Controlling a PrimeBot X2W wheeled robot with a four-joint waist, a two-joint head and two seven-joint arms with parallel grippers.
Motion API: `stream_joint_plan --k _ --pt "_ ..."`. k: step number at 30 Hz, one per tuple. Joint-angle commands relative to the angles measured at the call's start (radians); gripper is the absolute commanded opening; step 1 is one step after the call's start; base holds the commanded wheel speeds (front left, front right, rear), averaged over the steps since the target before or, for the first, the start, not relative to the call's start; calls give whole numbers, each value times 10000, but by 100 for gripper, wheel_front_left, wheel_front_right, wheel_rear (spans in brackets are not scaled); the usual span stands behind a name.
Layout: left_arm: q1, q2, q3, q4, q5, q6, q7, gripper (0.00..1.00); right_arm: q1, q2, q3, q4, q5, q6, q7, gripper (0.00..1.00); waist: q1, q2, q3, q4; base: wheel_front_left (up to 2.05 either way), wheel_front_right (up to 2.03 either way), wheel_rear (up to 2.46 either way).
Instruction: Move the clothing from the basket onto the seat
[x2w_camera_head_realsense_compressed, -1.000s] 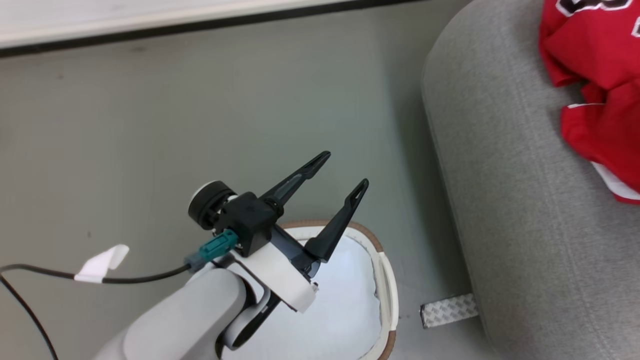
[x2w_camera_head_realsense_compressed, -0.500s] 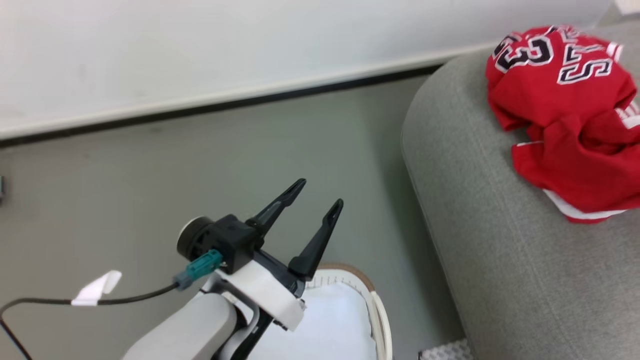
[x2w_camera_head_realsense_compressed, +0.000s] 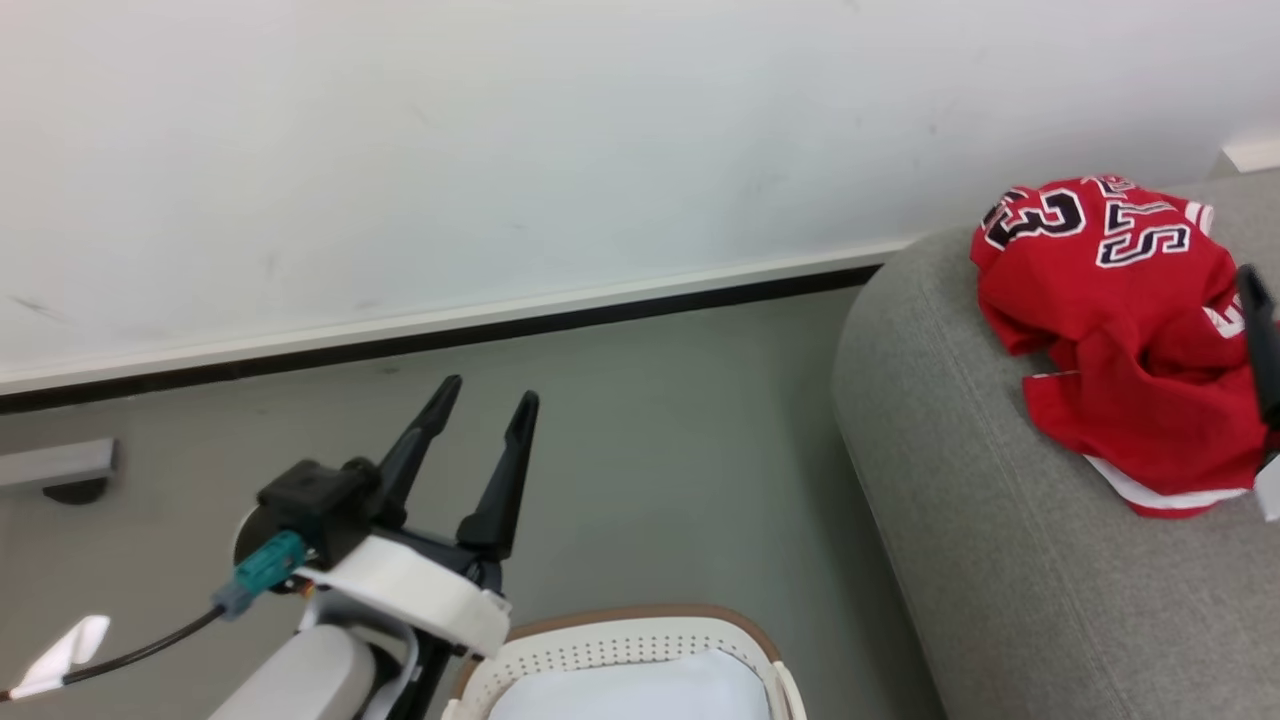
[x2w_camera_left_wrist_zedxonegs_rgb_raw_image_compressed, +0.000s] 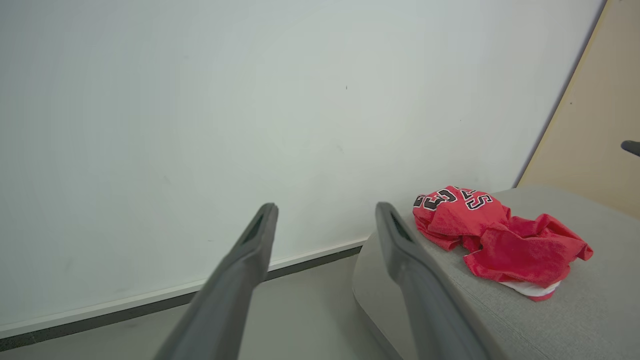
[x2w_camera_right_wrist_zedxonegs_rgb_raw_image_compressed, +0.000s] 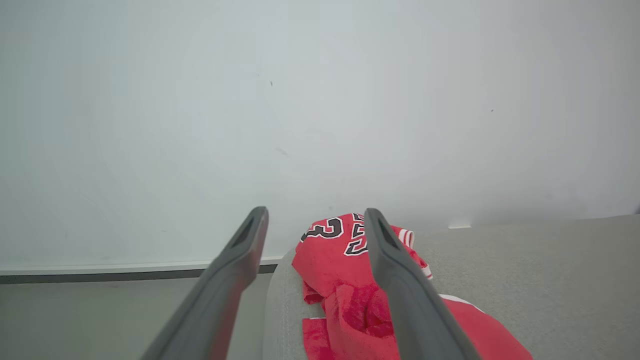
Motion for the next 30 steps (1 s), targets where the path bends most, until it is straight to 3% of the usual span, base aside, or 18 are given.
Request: stream_joint_plan --k 1,9,16,24,30 --pt "311 85 216 -70 -26 68 -19 100 319 198 6 -239 31 -23 -82 100 1 0 -266 238 0 0 0" --pt "1611 -12 1817 -277 22 270 -14 100 1525 1297 -44 -1440 -571 -23 -1162 100 1 0 -561 757 0 0 0" --pt "2804 -545 3275 -237 351 166 -13 100 2480 1996 369 -1255 -1101 -23 -2578 100 1 0 -660 881 0 0 0" --pt "3476 -1296 4147 568 1449 -662 -15 100 3012 2310 1461 -112 -1339 -23 -4248 100 1 0 -663 905 0 0 0" --pt "3630 -1933 4836 1054 2075 -1342 -15 100 3146 2641 1809 555 -1669 -23 -4806 100 1 0 -673 875 0 0 0"
